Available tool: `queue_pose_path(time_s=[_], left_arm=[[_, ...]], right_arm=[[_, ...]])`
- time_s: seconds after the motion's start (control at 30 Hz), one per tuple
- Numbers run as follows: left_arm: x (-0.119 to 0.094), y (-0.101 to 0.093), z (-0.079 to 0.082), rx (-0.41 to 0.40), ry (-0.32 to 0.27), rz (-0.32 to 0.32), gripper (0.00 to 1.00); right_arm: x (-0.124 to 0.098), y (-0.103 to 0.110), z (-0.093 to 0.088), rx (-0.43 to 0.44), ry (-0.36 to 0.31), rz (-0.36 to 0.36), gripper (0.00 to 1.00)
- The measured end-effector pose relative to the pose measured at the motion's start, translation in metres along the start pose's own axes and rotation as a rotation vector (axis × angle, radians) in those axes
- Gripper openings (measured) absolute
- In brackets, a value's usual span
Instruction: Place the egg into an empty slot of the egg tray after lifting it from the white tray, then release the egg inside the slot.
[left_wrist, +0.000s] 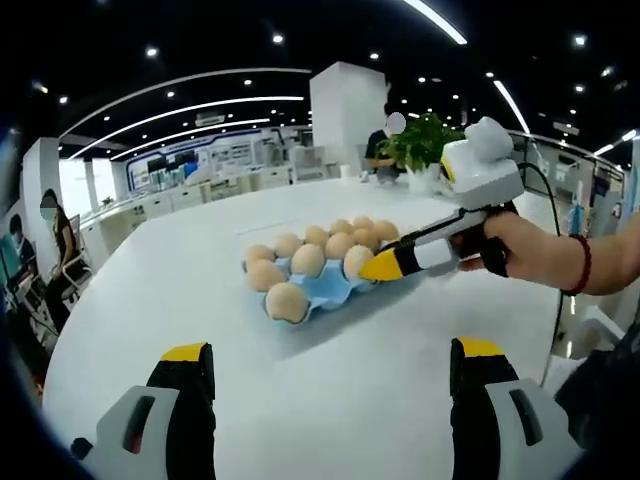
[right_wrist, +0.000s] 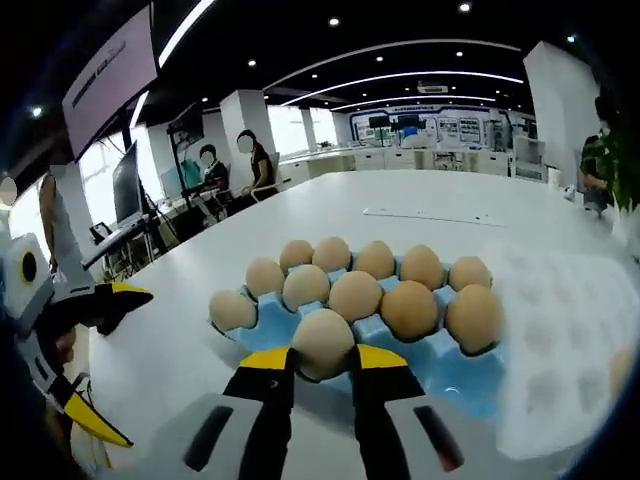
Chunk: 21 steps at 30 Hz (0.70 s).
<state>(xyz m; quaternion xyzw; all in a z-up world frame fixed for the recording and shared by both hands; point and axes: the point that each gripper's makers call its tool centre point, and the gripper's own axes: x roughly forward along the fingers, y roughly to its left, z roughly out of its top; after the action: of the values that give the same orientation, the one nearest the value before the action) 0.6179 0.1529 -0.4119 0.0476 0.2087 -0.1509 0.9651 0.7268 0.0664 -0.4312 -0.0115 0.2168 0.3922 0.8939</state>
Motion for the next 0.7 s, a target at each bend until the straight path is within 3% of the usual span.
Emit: queue_pose_path(time_s=[0.1, 0.13, 0.37, 0.63, 0.7], left_arm=[[0.001, 0.006, 0.0, -0.004, -0.007, 0.006, 1.0], [0.002, 0.009, -0.001, -0.006, -0.008, 0.007, 1.0], [0.006, 0.009, -0.003, -0.003, 0.01, 0.001, 1.0], [0.004, -0.001, -0.002, 0.004, 0.01, 0.0, 1.0], [0.003, -0.002, -0.003, 0.005, 0.01, 0.001, 0.99]], right_arm=[[-0.002, -0.001, 0.006, -0.073, -0.082, -0.01, 0.22], [-0.005, 0.003, 0.0, -0.064, -0.077, -0.007, 0.22], [0.001, 0.002, 0.002, -0.042, 0.001, -0.027, 0.25], [0.01, 0.003, 0.007, -0.104, 0.102, -0.123, 0.26], [0.012, 0.004, 0.007, -0.1, 0.098, -0.124, 0.26]])
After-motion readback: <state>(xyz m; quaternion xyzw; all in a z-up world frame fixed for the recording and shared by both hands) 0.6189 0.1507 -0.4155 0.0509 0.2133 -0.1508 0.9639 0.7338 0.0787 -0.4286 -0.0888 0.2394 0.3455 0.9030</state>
